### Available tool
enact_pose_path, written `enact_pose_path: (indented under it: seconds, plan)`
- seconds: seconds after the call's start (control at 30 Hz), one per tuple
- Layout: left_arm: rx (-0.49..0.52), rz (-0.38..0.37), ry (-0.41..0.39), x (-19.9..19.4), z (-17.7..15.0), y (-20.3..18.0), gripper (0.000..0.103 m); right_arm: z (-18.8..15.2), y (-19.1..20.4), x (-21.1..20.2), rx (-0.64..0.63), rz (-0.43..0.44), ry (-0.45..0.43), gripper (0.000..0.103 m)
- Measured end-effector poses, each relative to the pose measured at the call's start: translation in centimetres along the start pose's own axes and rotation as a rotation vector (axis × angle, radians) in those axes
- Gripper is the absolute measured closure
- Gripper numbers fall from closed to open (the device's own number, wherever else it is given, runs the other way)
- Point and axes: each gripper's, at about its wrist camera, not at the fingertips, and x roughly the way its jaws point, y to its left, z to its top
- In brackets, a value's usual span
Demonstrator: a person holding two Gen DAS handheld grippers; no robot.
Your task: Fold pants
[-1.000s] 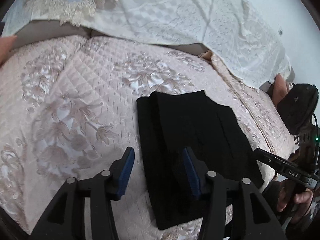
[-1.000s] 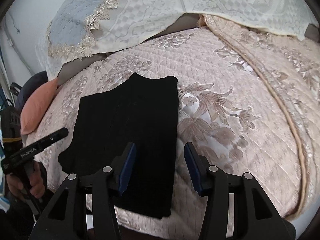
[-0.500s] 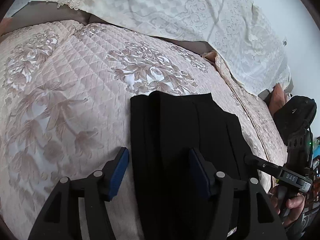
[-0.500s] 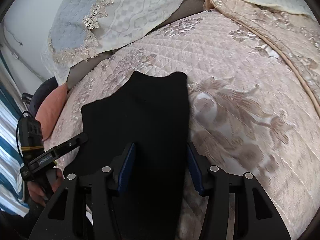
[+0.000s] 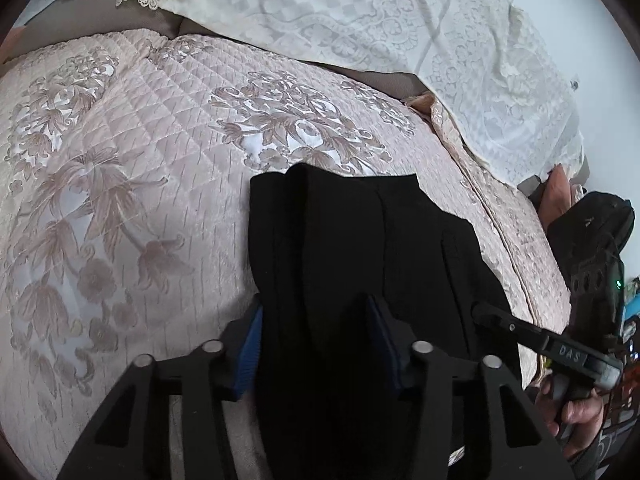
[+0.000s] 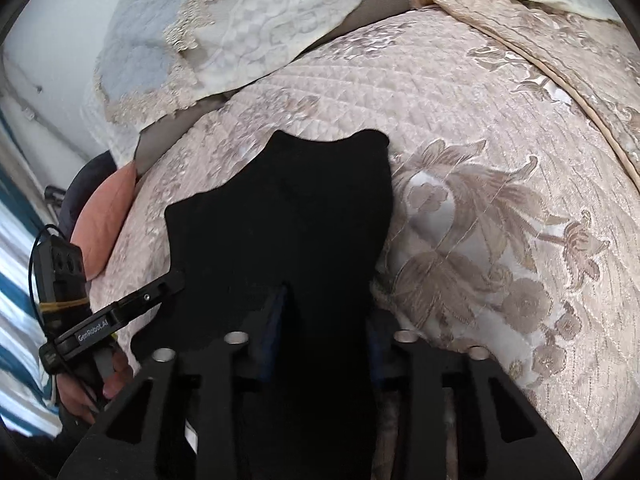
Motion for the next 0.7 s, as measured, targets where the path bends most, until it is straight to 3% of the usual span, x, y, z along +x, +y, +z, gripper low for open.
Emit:
enact_pose_path:
  seconds: [0.1, 0.2, 0.47, 0.7]
  plan:
    - [0.05, 0.045, -0.027, -1.0, 0.1, -1.1, 0.072, 0.0, 1.4, -0.9, -0.034, -0.015, -0.031, 0.084]
    - [0.09, 0.049, -0.053, -2.2, 0.2, -2.0, 0.079, 0.1, 2.6, -1.9, -0.046, -0.013, -0.059, 0.086]
    - [0.156, 0.036, -0.11, -4.7, 1.8, -3.0, 0.084, 1.4, 6.9, -3.1, -0.139, 0.013, -0.11, 0.09]
    - [0.164, 0.07, -0.172, -5.5, 6.1, -0.4, 0.084, 4.7, 9.5, -0.7, -0.18, 0.058, -0.12, 0.09]
